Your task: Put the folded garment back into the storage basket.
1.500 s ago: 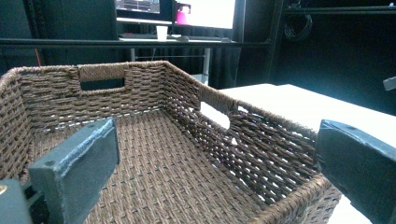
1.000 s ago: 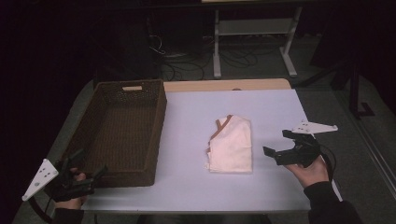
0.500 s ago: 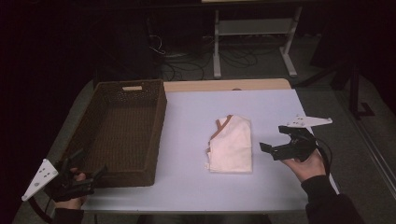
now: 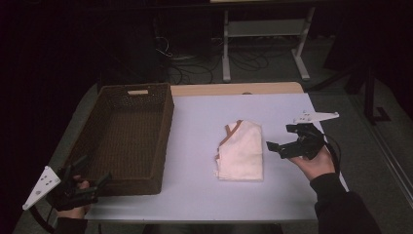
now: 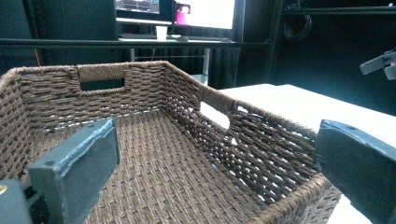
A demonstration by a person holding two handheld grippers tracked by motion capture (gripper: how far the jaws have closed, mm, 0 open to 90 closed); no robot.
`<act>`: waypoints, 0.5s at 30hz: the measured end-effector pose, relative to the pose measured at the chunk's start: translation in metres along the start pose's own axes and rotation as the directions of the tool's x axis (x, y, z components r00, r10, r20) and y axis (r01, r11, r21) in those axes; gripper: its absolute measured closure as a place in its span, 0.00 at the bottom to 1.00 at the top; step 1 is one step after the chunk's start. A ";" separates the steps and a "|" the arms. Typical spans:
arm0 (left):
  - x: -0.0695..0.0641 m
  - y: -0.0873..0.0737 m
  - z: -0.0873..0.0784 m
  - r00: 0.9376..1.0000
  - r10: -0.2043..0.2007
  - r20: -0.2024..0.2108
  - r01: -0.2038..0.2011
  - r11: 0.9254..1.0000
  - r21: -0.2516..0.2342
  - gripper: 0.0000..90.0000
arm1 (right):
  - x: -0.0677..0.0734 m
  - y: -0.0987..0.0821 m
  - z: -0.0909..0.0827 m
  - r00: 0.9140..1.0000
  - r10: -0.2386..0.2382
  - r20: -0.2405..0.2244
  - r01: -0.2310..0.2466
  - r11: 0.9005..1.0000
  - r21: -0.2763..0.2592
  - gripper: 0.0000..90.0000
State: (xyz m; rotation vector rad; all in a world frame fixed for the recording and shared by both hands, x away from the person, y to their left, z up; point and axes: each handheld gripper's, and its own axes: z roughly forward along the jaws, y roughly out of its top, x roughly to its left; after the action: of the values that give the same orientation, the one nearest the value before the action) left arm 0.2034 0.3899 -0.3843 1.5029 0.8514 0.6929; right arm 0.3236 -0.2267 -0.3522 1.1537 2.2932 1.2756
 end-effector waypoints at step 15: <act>0.000 0.000 0.000 1.000 -0.001 0.002 0.001 1.000 -0.001 0.00 | -0.020 0.004 0.020 0.997 0.069 0.018 -0.070 0.997 0.018 0.00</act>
State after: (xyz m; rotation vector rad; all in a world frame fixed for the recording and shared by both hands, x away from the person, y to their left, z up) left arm 0.2037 0.3901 -0.3845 1.5020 0.8500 0.6912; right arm 0.3498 -0.2289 -0.3634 1.2564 2.2754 1.2656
